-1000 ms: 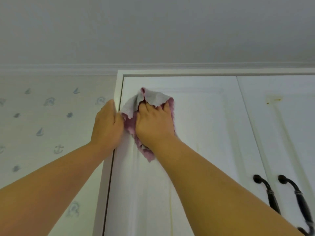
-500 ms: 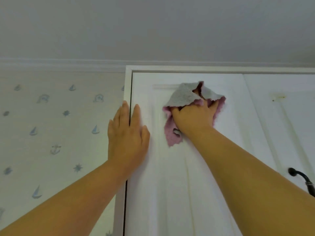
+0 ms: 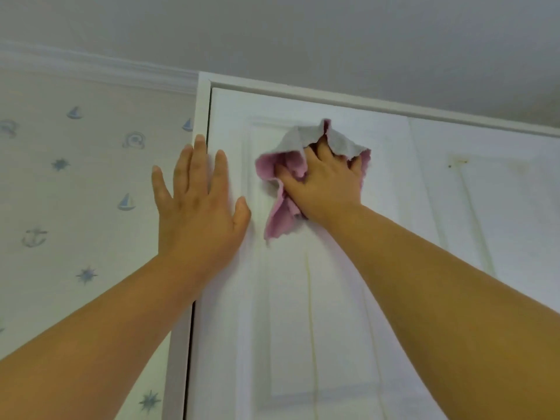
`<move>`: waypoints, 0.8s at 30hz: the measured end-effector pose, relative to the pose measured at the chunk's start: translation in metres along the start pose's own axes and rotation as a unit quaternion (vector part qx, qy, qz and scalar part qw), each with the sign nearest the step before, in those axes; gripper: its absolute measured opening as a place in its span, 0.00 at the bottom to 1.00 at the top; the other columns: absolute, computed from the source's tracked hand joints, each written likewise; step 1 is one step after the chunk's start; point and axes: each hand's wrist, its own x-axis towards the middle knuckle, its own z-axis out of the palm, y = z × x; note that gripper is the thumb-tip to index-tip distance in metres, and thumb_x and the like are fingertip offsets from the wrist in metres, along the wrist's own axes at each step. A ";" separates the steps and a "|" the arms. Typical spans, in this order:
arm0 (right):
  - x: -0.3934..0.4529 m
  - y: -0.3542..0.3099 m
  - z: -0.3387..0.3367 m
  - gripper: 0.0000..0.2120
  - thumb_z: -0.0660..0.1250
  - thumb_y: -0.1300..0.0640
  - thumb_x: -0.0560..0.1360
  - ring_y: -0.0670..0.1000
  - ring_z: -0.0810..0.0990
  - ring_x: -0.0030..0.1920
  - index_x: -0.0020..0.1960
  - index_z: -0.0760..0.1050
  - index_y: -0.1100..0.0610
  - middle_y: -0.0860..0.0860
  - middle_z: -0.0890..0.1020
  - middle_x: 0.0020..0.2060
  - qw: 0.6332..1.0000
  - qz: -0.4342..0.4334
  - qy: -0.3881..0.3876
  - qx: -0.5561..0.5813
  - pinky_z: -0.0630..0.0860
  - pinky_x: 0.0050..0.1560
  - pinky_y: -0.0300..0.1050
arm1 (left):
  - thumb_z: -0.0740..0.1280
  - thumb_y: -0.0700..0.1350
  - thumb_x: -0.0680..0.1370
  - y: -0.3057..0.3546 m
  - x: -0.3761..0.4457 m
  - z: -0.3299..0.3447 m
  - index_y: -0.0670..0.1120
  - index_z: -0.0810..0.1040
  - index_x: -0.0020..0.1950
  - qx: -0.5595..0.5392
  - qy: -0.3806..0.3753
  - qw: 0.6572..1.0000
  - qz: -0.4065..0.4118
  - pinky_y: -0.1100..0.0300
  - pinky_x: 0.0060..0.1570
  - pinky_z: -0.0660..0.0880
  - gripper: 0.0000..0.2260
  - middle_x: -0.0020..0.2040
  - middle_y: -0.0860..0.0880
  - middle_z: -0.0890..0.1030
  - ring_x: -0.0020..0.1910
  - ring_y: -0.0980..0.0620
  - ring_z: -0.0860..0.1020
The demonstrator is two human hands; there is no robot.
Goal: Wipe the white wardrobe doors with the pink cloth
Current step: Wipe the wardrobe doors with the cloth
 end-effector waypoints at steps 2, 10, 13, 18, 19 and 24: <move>0.005 -0.011 0.001 0.37 0.47 0.27 0.72 0.59 0.57 0.78 0.77 0.63 0.41 0.52 0.60 0.79 0.996 0.087 0.007 0.011 0.45 0.76 0.69 | 0.49 0.57 0.79 0.003 0.001 0.001 0.44 0.55 0.81 -0.006 0.007 1.000 0.008 0.35 0.75 0.47 0.32 0.81 0.41 0.49 0.80 0.42 0.50; -0.025 -0.042 0.007 0.25 0.54 0.40 0.80 0.57 0.64 0.75 0.75 0.65 0.45 0.53 0.67 0.75 0.997 -0.064 0.016 0.028 0.44 0.73 0.73 | 0.48 0.52 0.78 -0.004 0.004 -0.003 0.43 0.64 0.78 -0.040 0.020 0.999 0.014 0.33 0.73 0.56 0.30 0.77 0.39 0.63 0.78 0.40 0.59; -0.039 -0.007 0.001 0.30 0.50 0.32 0.76 0.56 0.69 0.72 0.70 0.72 0.44 0.50 0.73 0.71 0.994 -0.107 0.013 0.020 0.51 0.73 0.71 | 0.46 0.53 0.79 0.004 0.002 -0.005 0.43 0.60 0.79 -0.015 0.010 1.000 0.000 0.34 0.74 0.48 0.30 0.79 0.40 0.59 0.79 0.43 0.54; -0.031 0.066 -0.003 0.32 0.50 0.32 0.77 0.58 0.65 0.74 0.74 0.67 0.48 0.53 0.71 0.72 1.000 -0.013 -0.006 0.015 0.53 0.75 0.66 | 0.47 0.53 0.79 0.016 -0.010 -0.003 0.44 0.54 0.81 0.011 -0.012 1.000 0.023 0.36 0.75 0.46 0.30 0.82 0.43 0.53 0.81 0.47 0.50; -0.030 0.079 -0.002 0.33 0.54 0.32 0.78 0.57 0.61 0.76 0.77 0.64 0.49 0.54 0.68 0.74 0.999 -0.001 0.005 0.044 0.52 0.77 0.62 | 0.46 0.53 0.79 0.016 -0.012 -0.002 0.45 0.53 0.82 0.015 -0.016 0.999 0.023 0.36 0.76 0.46 0.31 0.82 0.44 0.52 0.81 0.47 0.49; -0.023 0.092 0.003 0.44 0.56 0.28 0.67 0.57 0.61 0.75 0.76 0.65 0.52 0.52 0.68 0.74 0.987 0.031 0.052 0.147 0.57 0.77 0.57 | 0.47 0.52 0.79 0.014 -0.012 -0.001 0.45 0.53 0.82 0.021 -0.013 1.000 0.019 0.35 0.75 0.48 0.30 0.82 0.44 0.52 0.81 0.47 0.49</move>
